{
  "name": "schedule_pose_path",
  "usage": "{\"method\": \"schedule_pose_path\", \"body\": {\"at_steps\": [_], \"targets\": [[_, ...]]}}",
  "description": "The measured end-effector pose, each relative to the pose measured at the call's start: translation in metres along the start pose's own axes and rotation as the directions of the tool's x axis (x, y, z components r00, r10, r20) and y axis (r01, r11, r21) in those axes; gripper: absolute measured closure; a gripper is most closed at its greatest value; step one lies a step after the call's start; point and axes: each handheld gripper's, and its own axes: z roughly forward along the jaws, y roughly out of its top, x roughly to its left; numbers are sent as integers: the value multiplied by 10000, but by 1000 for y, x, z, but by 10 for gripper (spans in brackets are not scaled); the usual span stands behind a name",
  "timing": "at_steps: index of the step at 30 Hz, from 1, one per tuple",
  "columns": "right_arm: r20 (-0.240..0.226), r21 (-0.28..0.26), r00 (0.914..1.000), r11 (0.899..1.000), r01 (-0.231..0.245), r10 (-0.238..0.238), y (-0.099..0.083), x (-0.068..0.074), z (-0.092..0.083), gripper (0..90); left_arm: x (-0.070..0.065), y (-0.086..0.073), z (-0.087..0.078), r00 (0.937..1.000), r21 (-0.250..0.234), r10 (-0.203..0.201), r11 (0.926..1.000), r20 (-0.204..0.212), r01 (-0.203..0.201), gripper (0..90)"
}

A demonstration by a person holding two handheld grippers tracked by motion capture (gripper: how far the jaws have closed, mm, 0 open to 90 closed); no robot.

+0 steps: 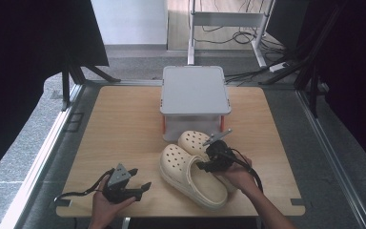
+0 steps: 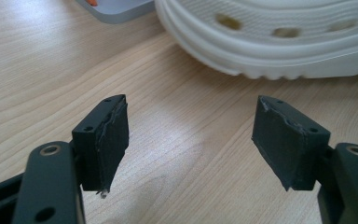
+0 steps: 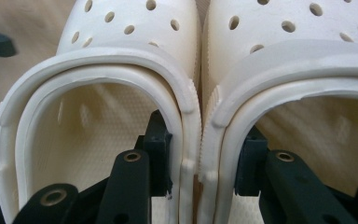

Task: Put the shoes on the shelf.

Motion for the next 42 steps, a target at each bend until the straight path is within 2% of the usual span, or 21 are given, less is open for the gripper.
{"method": "schedule_pose_path", "body": {"at_steps": [4,16,33,42], "targets": [[-478,-276,9983,9991,332,-344,4,4,-15,650,0,0,1,10000,13,-4,10000,22,4,276],[-1168,-889,9887,9925,839,-941,16,13,-47,649,-1,-1,0,10000,52,-1,10000,-27,1,276],[-1396,-1280,9774,9817,1412,-1588,41,23,-76,649,-3,-2,-2,10000,60,-12,10000,-98,12,276],[-1312,-1447,9780,9791,1427,-1620,61,25,-93,650,-3,-3,-4,9999,91,-11,10000,-144,12,276]]}}
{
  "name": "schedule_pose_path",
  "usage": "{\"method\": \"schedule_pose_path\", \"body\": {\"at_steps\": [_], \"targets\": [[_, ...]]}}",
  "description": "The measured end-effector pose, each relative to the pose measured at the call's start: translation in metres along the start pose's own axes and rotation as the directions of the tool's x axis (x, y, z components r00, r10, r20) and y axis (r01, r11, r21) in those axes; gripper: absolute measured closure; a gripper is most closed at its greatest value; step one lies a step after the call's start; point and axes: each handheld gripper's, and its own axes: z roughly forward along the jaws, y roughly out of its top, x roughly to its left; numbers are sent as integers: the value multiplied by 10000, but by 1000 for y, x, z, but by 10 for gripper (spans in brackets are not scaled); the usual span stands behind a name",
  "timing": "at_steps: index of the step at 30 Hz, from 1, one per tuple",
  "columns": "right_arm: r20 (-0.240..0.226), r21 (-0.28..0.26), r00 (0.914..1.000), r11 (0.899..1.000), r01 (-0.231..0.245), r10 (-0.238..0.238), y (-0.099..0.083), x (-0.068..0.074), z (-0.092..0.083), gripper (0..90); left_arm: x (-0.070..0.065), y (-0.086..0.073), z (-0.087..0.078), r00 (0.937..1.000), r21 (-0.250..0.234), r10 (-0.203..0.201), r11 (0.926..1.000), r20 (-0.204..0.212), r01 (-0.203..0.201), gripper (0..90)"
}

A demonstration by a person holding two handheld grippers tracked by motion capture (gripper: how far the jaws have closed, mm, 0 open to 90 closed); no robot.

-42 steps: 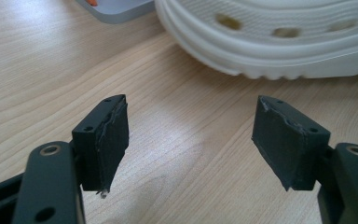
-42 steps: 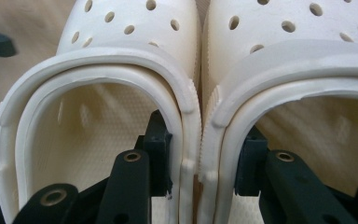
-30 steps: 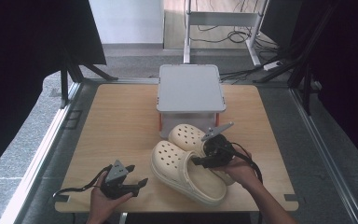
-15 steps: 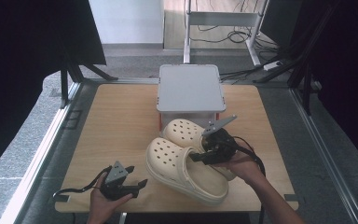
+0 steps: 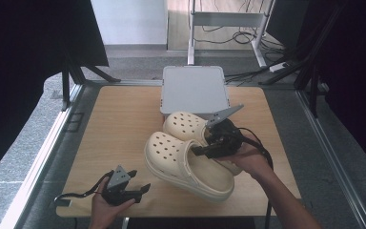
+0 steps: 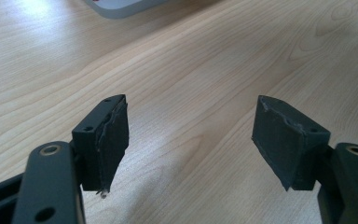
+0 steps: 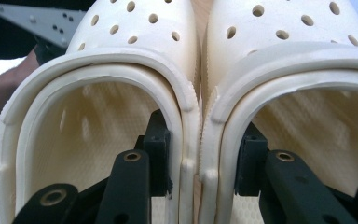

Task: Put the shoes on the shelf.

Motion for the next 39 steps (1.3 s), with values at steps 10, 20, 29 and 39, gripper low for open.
{"method": "schedule_pose_path", "body": {"at_steps": [10,20,29,39], "targets": [[-29,-315,10000,9995,34,-35,20,-4,-11,650,-1,-1,-1,10000,32,1,10000,-18,-1,276],[194,-601,9997,9981,-120,132,37,-17,-18,651,-1,-1,-1,10000,62,9,10000,-5,-9,276],[395,-741,9985,9966,-355,385,50,-34,-20,651,-1,-1,-1,10000,31,-4,10000,-34,4,276],[596,-816,9959,9947,-626,676,71,-56,-19,651,0,-1,-2,10000,27,33,10000,-46,-33,276]]}}
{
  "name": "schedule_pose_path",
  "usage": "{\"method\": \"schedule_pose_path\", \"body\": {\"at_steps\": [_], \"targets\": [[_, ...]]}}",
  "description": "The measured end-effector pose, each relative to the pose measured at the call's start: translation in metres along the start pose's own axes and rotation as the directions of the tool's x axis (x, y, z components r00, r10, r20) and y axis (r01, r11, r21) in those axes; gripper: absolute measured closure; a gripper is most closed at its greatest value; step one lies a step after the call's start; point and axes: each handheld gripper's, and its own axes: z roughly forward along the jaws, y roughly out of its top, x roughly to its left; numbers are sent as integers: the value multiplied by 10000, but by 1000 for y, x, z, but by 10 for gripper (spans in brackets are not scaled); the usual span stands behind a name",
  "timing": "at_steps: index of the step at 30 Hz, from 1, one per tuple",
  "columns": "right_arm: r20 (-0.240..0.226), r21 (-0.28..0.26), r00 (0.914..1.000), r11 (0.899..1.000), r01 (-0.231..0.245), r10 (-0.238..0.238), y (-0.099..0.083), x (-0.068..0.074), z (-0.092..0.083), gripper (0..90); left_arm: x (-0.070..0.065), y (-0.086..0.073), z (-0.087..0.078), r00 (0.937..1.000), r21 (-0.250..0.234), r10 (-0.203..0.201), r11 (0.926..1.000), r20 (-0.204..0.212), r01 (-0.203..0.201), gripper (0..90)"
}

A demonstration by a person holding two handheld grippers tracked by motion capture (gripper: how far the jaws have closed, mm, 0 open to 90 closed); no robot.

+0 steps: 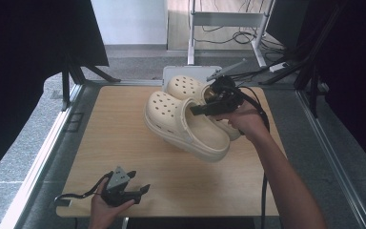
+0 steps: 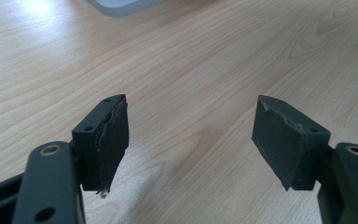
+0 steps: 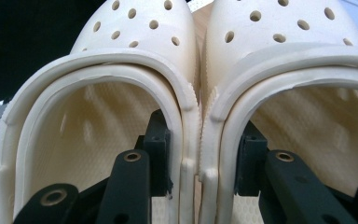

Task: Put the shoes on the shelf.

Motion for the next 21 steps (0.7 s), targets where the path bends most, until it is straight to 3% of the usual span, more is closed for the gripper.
{"method": "schedule_pose_path", "body": {"at_steps": [15,21], "targets": [[900,-9,9933,9974,-722,720,31,-32,15,651,0,0,0,10000,21,-13,10000,-18,13,276],[1506,-82,9811,9926,-1213,1212,46,-44,25,651,0,-1,0,10000,54,-6,10000,-38,7,276]]}}
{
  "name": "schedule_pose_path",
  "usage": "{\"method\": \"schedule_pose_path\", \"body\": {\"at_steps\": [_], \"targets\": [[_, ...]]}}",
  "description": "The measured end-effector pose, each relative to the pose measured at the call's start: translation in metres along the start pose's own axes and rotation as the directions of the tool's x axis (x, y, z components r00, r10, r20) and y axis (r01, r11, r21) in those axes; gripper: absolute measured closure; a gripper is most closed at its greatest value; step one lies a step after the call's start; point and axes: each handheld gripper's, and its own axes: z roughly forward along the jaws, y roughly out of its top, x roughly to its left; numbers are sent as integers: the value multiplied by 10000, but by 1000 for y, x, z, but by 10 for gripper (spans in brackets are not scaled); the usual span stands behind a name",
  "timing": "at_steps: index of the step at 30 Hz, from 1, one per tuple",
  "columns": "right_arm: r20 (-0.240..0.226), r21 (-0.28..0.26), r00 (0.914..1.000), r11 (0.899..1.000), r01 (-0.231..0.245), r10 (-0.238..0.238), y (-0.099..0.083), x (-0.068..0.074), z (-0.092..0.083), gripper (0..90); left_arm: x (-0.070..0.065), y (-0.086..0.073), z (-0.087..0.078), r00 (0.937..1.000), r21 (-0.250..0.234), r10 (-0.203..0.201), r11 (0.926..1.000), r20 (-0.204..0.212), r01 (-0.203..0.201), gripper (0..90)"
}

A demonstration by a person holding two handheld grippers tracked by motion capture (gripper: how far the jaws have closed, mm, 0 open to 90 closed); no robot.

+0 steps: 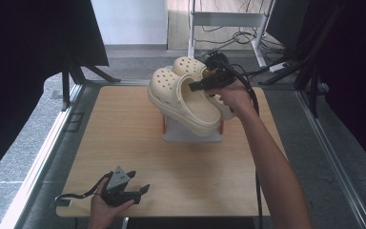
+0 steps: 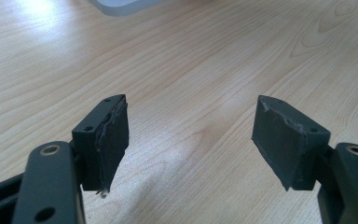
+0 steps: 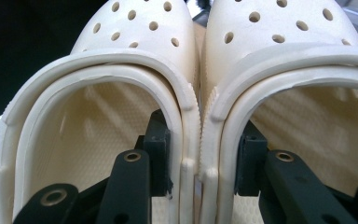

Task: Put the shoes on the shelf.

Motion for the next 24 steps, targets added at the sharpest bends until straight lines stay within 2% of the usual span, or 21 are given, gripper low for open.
{"method": "schedule_pose_path", "body": {"at_steps": [5,11,18,24], "targets": [[601,171,9969,9986,-510,499,13,-7,14,651,0,-1,-1,10000,-58,-6,10000,22,6,276],[1245,107,9851,9926,-1208,1186,24,-17,30,650,-1,-1,-1,10000,-55,-2,10000,68,2,276],[2076,-99,9581,9798,-1996,1972,29,-24,45,650,-1,-1,-1,10000,-96,18,10000,78,-18,276],[2552,-245,9376,9710,-2378,2361,33,-28,53,650,1,0,-3,10000,-181,48,9998,57,-47,276]]}}
